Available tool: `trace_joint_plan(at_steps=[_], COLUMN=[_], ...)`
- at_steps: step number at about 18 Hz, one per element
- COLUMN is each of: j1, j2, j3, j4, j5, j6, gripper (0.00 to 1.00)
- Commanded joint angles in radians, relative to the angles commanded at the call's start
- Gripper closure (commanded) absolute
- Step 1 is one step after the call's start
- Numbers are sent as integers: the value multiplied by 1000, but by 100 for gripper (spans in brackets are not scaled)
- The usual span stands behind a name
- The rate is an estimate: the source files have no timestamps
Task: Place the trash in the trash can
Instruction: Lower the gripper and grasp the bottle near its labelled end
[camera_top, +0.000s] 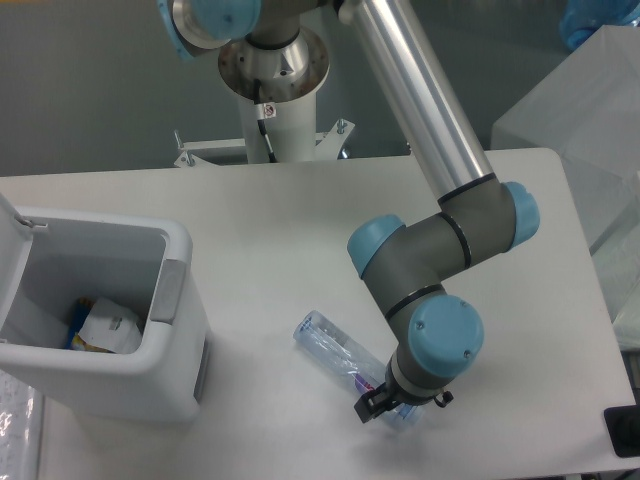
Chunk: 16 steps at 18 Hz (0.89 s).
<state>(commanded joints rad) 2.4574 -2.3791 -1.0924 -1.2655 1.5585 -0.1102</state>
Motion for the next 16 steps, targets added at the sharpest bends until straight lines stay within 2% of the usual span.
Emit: trace_joint_plan(at_steps=[2,4,16], j1=[0,0,-17], j2=[-29,-40,-42], j3=[32,37,-29], j4=[-3,-9,-9], j5=[5,26,69], j6=[-38,-52,-69], gripper=[0,0,0])
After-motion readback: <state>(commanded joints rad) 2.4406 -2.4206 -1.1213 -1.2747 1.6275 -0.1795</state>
